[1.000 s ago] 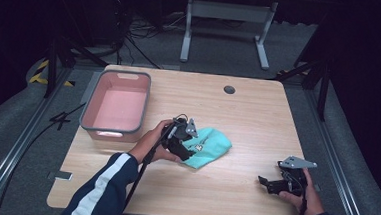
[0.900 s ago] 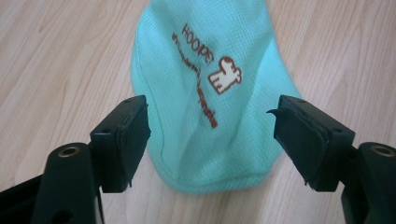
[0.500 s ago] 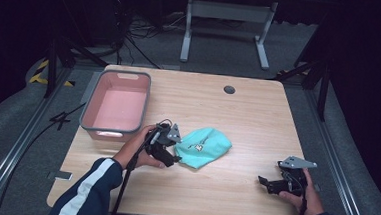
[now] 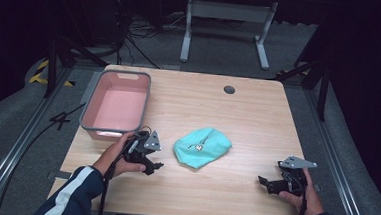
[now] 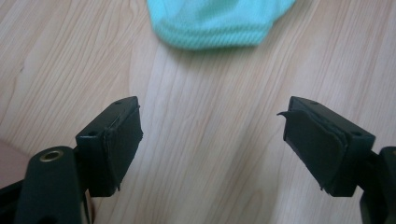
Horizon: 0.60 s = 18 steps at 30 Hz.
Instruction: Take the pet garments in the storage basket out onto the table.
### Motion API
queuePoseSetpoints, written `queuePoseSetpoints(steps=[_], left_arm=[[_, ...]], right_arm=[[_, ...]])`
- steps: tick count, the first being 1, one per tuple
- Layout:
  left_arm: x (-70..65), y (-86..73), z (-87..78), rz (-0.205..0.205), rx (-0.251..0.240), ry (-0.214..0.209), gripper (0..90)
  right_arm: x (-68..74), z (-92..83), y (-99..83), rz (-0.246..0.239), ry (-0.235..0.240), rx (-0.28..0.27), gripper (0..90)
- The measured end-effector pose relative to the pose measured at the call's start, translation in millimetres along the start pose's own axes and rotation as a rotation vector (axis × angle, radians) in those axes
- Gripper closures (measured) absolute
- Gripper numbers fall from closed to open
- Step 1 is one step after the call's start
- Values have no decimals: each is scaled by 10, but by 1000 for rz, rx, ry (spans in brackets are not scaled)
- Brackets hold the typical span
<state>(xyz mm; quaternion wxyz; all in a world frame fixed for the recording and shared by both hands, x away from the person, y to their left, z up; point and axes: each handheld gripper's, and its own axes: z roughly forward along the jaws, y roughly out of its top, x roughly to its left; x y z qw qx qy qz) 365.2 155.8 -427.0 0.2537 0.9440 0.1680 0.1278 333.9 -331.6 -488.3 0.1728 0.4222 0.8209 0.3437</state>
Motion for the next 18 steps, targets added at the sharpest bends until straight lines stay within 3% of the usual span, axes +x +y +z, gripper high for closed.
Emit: queuePoseSetpoints(steps=[8, 16, 18], left_arm=[[-28, -351, -121, -21, -7, 58, 202], [-46, -625, -161, -57, -18, 59, 191], [-55, -708, -169, -77, -41, 59, 179]], right_arm=[[1, 0, 0, 1, 0, 0, 7], [-1, 1, 1, 0, 1, 0, 6], [1, 1, 2, 5, 3, -1, 6]])
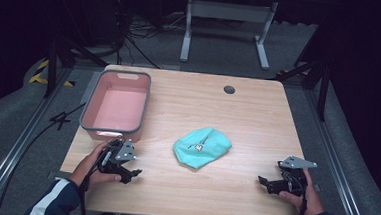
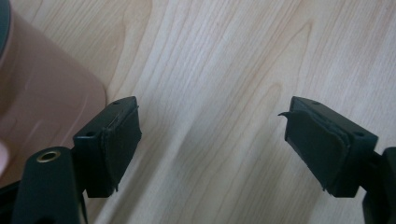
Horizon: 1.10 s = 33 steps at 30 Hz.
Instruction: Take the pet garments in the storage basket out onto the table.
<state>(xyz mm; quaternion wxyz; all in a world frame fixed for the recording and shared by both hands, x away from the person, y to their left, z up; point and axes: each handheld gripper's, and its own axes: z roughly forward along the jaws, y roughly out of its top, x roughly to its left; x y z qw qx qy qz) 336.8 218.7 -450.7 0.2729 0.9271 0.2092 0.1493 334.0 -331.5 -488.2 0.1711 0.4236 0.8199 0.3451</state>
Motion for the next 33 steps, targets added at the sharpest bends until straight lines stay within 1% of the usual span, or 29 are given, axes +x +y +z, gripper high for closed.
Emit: queuePoseSetpoints(steps=[1, 2, 3, 5, 9, 11, 13, 16, 18, 20, 23, 24, 25, 26, 28, 30, 31, 32, 33], left_arm=[[-2, -33, -4, -10, -17, -3, 177], [-2, -33, -4, -10, -17, -3, 177], [-4, -96, -19, -17, -23, 3, 177], [-3, -120, -21, -21, -22, 1, 176], [1, -209, -42, -51, -33, 5, 174], [4, -259, -59, -78, -43, 8, 172], [9, -321, -81, -91, -44, 12, 172], [19, -414, -98, -126, -58, 11, 172], [20, -470, -113, -139, -56, 28, 173], [23, -522, -133, -159, -61, 15, 173], [31, -614, -156, -192, -77, 24, 173], [26, -665, -150, -211, -82, 16, 175], [26, -688, -155, -222, -88, 15, 162], [37, -725, -162, -235, -99, 14, 158], [44, -796, -164, -275, -130, 6, 160], [40, -827, -187, -296, -126, 19, 154], [40, -827, -187, -296, -126, 19, 154], [32, -839, -193, -316, -126, 27, 153], [35, -840, -203, -307, -117, 35, 152]], right_arm=[[-2, 1, 0, -4, 0, 1, 5], [-2, 1, 0, -4, 0, 1, 5], [-2, 2, 0, -4, 0, 1, 6], [-2, 1, 0, -3, 1, 1, 6], [-2, 1, 0, -4, 0, 1, 5], [-2, 1, 0, -4, 0, 1, 6], [-2, 1, 0, -4, 0, 1, 6], [-2, 2, 0, -4, 1, 1, 5], [-2, 1, 0, -4, 1, 1, 6], [-2, 1, 0, -3, 0, 1, 5], [-2, 1, 0, -4, 0, 1, 5], [-2, 1, 0, -3, 0, 1, 6], [-2, 1, -1, -4, 0, 1, 5], [-2, 1, 0, -4, 0, 1, 6], [-3, 1, 0, -4, 0, 1, 5], [-2, 1, -2, -5, 0, 1, 5], [-1, -1, -3, -5, 1, 0, 6], [-2, -3, -6, -7, 1, 1, 5], [-2, -4, -6, -8, 1, 1, 5]])
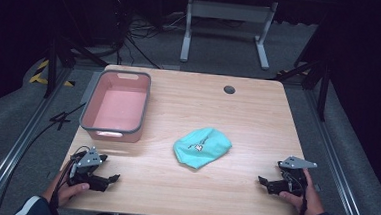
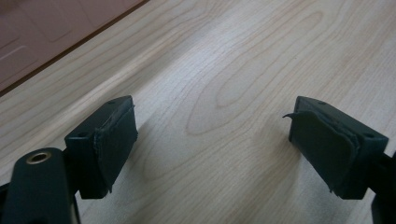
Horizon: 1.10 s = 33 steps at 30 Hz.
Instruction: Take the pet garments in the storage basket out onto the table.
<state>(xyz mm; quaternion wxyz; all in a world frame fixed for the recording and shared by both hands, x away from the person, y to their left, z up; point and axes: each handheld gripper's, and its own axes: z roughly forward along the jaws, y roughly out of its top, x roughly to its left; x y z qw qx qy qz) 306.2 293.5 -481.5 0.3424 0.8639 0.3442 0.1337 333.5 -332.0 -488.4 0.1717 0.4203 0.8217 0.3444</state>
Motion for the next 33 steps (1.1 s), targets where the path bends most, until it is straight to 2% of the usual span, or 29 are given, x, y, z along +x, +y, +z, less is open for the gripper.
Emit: queuePoseSetpoints(steps=[3, 15, 16, 33], left_arm=[[-9, -5, -3, -10, -1, 2, 151], [-2, -4, 4, -6, -4, -2, 145], [-7, -5, 9, -16, -6, -5, 145], [7, 3, 13, 0, -5, -3, 136]], right_arm=[[0, 0, 0, 0, 0, 0, 6], [5, -5, -3, 1, -4, 1, 7], [5, -5, -3, 1, -4, 0, 7], [8, 3, 5, 5, 0, 0, 6]])
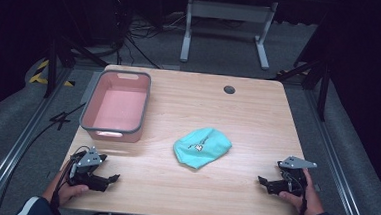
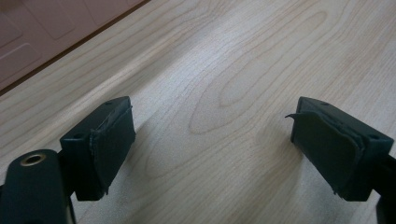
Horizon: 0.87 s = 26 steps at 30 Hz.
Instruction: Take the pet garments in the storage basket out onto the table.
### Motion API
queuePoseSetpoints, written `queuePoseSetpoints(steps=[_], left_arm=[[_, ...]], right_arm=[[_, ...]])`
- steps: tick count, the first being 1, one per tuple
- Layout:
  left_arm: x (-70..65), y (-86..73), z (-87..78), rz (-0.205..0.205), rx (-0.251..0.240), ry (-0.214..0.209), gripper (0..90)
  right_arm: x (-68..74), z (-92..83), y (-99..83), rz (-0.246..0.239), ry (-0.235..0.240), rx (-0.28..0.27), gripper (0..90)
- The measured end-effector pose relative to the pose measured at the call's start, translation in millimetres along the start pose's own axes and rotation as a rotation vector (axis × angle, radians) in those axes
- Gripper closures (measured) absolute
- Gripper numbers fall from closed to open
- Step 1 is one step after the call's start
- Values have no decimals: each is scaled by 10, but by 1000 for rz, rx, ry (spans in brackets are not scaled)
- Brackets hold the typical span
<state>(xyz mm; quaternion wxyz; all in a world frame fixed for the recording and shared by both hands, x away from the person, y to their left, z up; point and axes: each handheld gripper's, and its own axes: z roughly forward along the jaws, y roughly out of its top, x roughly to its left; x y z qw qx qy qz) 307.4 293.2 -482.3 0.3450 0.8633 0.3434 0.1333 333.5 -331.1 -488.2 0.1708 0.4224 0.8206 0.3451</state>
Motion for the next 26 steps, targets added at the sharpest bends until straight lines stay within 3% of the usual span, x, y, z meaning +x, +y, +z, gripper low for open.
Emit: queuePoseSetpoints(steps=[19, 26], left_arm=[[1, 4, 12, -8, -2, -9, 128], [6, 28, 35, -15, 12, 4, 84]], right_arm=[[1, -1, 0, -1, 0, 0, 7], [0, 0, 0, -1, 0, -1, 7]])
